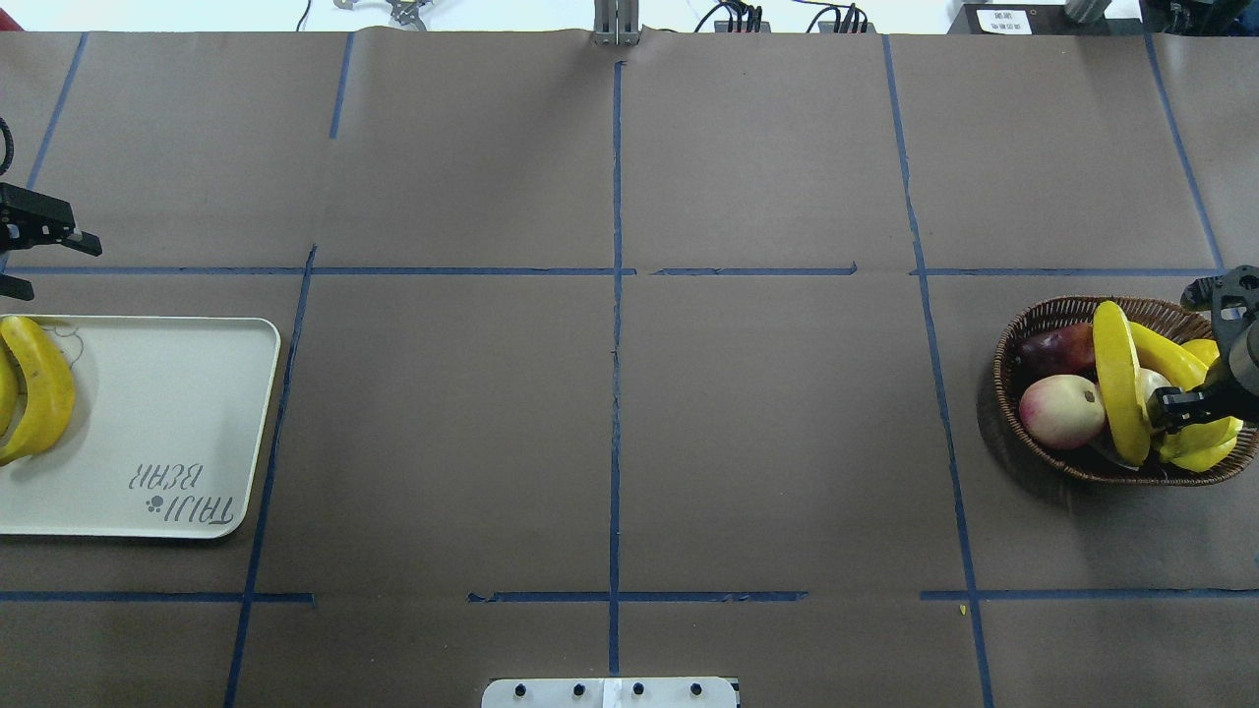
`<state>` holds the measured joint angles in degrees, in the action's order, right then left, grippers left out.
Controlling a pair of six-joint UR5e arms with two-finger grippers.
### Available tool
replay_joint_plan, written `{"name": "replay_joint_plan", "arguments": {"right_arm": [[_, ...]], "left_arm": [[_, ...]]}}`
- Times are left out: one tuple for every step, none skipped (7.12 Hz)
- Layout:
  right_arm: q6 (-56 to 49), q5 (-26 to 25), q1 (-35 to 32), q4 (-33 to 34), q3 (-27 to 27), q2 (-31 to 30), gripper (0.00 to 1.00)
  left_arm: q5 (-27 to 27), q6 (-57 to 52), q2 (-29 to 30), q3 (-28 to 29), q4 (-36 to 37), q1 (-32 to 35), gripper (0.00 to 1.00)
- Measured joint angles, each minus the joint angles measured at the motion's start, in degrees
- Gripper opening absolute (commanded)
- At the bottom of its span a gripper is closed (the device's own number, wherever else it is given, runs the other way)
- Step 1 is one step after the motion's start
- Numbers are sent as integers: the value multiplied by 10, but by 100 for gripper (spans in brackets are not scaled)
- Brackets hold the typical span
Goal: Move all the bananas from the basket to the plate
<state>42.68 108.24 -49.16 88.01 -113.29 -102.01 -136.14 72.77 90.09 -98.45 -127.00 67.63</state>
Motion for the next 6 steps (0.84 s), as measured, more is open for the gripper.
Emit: {"name": "replay_joint_plan", "arguments": {"right_arm": [[-15, -3, 1, 1, 0, -2, 8], [-28, -3, 1, 2, -1, -3, 0], [-36, -4, 1, 3, -3, -3, 0], [-40, -4, 0, 3, -5, -3, 0], [-42, -4, 0, 3, -9, -3, 0], [-43, -4, -1, 3, -13, -3, 0]], "left_arm": [[0, 0, 0, 0, 0, 0, 100], [0, 0, 0, 0, 1, 0, 100], [0, 0, 0, 0, 1, 0, 100], [0, 0, 0, 0, 1, 0, 100], [0, 0, 0, 0, 1, 0, 100], [0, 1, 0, 0, 0, -1, 100]]}}
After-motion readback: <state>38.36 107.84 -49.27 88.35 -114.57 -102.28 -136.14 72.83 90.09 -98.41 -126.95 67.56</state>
